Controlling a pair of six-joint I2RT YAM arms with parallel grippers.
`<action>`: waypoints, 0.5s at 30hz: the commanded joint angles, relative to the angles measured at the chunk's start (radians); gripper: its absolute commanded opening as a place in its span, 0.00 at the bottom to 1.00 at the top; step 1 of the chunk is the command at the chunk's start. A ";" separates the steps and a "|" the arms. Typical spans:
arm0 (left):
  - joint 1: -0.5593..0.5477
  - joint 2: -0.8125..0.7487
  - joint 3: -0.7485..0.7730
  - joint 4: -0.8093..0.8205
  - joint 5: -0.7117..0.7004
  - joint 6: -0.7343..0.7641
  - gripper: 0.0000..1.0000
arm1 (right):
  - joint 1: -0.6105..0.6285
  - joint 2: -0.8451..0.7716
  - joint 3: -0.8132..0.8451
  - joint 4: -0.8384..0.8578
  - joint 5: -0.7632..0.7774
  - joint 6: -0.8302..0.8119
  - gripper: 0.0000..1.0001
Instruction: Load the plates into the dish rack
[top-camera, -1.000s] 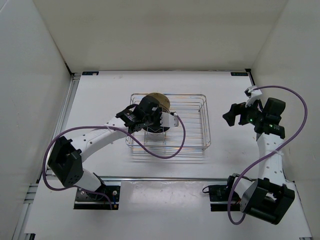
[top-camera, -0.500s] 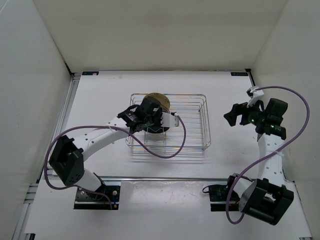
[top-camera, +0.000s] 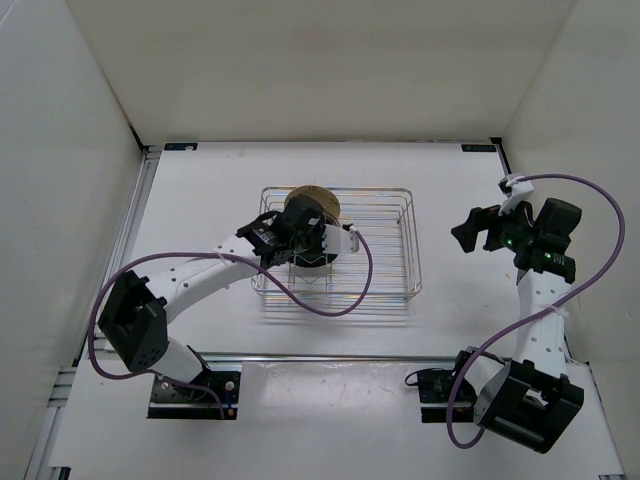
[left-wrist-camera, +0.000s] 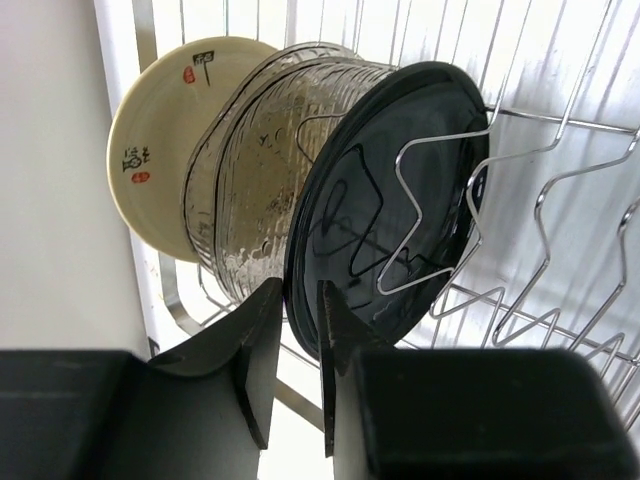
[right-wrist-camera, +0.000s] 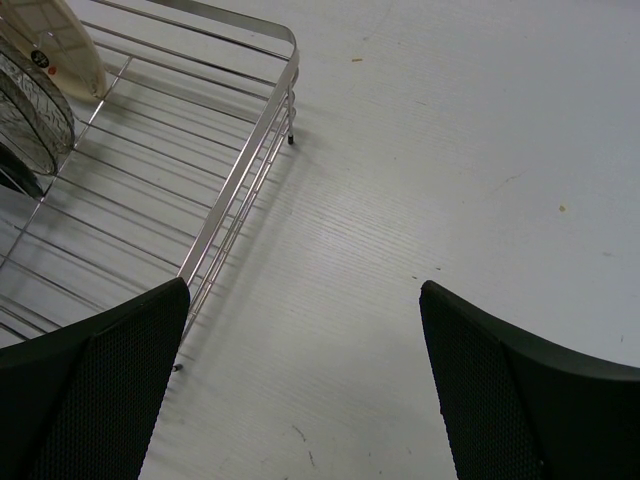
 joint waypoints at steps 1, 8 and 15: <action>-0.014 -0.022 -0.005 0.005 -0.045 -0.012 0.32 | -0.014 -0.017 -0.011 0.010 -0.024 0.010 0.99; -0.025 -0.031 -0.006 0.005 -0.114 -0.012 0.37 | -0.014 -0.017 -0.011 0.010 -0.024 0.010 0.99; -0.068 -0.051 0.080 0.005 -0.209 -0.021 0.39 | -0.014 -0.017 -0.011 0.010 -0.024 0.010 0.99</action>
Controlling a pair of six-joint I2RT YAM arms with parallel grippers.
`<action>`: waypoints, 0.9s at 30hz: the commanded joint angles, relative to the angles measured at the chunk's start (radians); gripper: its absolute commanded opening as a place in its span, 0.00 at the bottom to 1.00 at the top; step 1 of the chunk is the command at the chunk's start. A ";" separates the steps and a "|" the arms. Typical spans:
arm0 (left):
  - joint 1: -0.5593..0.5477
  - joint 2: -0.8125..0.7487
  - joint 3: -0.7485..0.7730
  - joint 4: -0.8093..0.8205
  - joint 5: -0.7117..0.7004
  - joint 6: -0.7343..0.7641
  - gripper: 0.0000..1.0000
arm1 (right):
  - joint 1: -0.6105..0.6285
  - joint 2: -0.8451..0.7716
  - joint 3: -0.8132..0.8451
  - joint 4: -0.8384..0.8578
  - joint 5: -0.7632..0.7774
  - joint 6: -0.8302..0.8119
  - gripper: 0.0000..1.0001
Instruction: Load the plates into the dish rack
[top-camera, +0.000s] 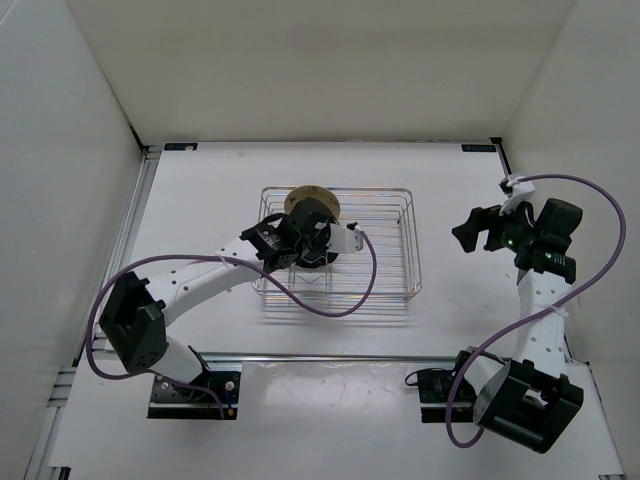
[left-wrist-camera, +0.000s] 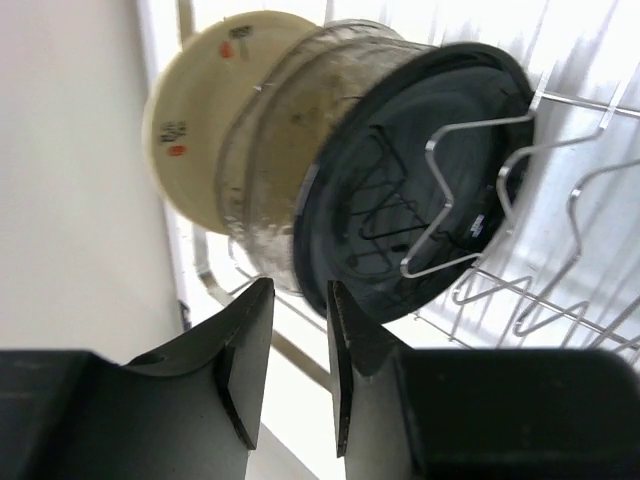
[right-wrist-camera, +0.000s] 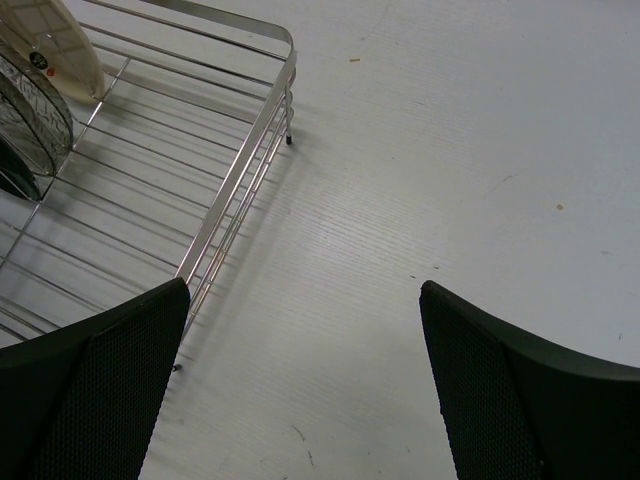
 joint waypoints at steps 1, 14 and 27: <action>-0.029 -0.077 0.076 0.008 -0.087 -0.005 0.41 | -0.006 -0.017 -0.011 0.010 -0.020 0.010 0.99; 0.308 -0.317 0.217 -0.248 -0.003 -0.392 1.00 | -0.006 0.045 -0.012 0.039 0.286 0.008 0.99; 0.854 -0.569 -0.223 -0.248 0.557 -0.707 1.00 | 0.043 0.104 0.017 0.030 0.472 0.039 0.99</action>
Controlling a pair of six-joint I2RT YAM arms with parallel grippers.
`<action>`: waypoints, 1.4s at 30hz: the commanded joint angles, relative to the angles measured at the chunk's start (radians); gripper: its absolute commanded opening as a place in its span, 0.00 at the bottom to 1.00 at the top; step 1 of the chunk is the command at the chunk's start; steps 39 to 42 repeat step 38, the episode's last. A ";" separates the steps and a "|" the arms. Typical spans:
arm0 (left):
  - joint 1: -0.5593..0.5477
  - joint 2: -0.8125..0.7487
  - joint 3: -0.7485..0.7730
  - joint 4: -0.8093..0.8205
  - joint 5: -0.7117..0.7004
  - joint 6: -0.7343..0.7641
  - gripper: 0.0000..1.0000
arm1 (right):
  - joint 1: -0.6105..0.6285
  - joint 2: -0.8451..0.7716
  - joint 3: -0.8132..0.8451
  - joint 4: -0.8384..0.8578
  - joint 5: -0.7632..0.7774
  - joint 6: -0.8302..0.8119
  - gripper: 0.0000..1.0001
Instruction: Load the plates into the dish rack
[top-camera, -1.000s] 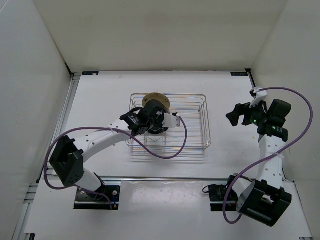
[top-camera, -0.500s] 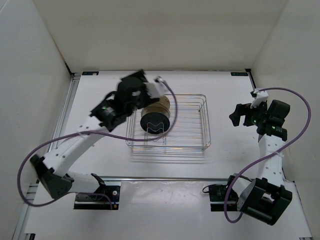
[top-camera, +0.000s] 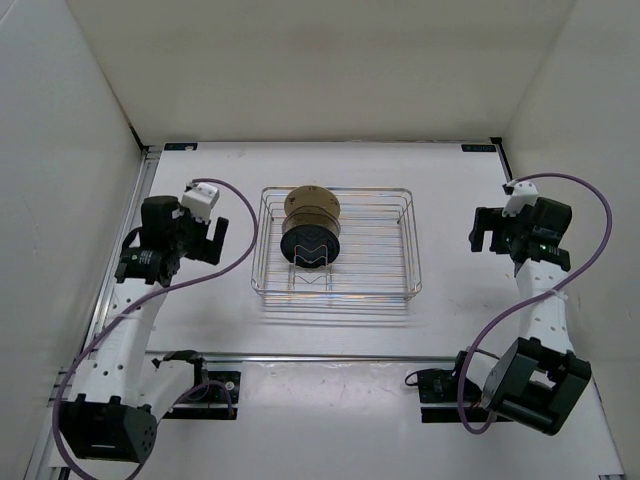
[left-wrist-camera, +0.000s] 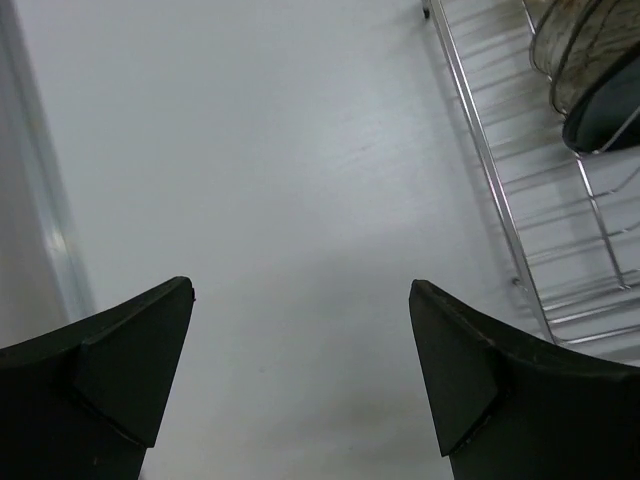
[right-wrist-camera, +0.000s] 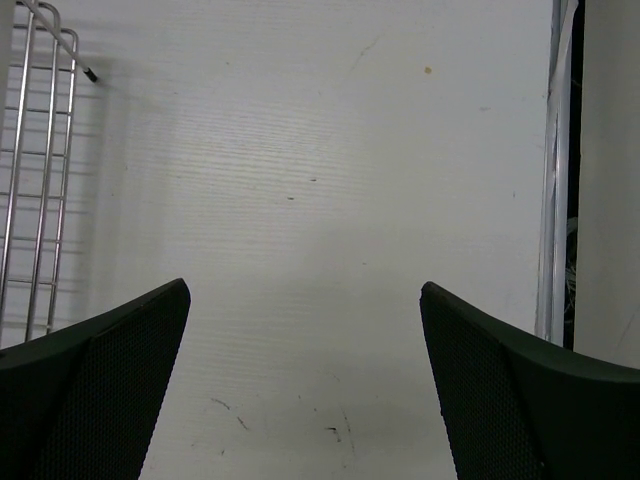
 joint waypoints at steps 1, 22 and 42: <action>0.105 -0.023 -0.033 0.001 0.222 -0.116 1.00 | 0.018 0.006 0.030 0.025 0.078 0.015 0.99; 0.402 0.028 0.039 0.011 0.192 -0.389 1.00 | 0.029 0.066 0.060 -0.012 0.109 0.056 0.99; 0.520 -0.001 0.039 0.011 0.354 -0.340 1.00 | 0.029 0.066 0.060 -0.012 0.099 0.056 0.99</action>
